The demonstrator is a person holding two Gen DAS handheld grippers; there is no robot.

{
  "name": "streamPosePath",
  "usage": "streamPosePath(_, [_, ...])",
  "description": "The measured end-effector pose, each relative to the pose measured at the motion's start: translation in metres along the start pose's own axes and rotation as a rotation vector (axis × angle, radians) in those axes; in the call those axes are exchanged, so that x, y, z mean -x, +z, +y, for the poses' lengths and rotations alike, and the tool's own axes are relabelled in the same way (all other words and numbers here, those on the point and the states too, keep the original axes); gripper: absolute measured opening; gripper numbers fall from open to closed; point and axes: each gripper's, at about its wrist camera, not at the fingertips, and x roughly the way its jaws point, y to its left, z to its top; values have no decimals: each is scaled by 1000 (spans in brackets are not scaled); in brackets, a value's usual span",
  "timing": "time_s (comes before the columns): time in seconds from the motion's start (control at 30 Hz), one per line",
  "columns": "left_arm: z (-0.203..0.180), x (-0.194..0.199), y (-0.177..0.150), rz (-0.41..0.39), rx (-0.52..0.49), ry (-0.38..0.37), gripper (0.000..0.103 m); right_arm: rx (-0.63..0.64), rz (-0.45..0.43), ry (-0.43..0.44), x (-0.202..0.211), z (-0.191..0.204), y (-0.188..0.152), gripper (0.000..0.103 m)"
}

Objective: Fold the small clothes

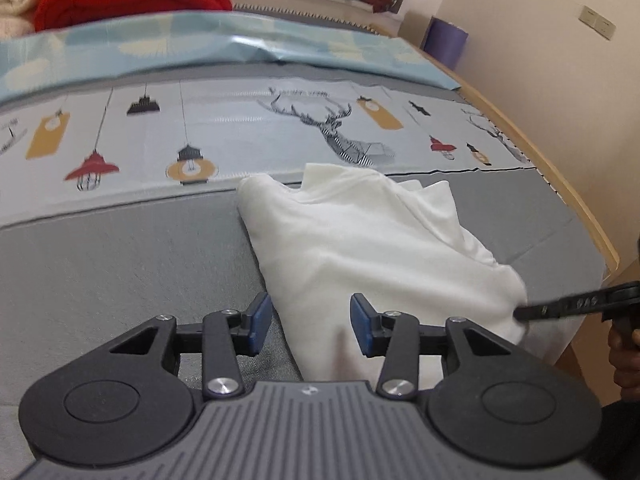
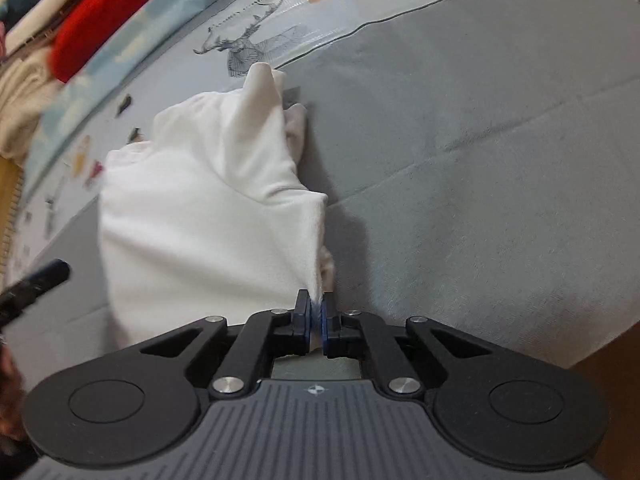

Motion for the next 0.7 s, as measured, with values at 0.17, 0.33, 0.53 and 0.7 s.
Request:
streamPosePath(0.17, [28, -28, 9, 83, 158, -56, 54, 7, -147, 22, 13, 11, 7, 53])
streamPosePath(0.33, [45, -60, 13, 138, 316, -131, 54, 1, -50, -22, -22, 15, 15, 70])
streamPosePath(0.53, [52, -90, 11, 161, 448, -135, 60, -49, 14, -26, -49, 21, 21, 69])
streamPosePath(0.7, [49, -98, 11, 159, 459, -123, 57, -30, 26, -47, -60, 30, 19, 66])
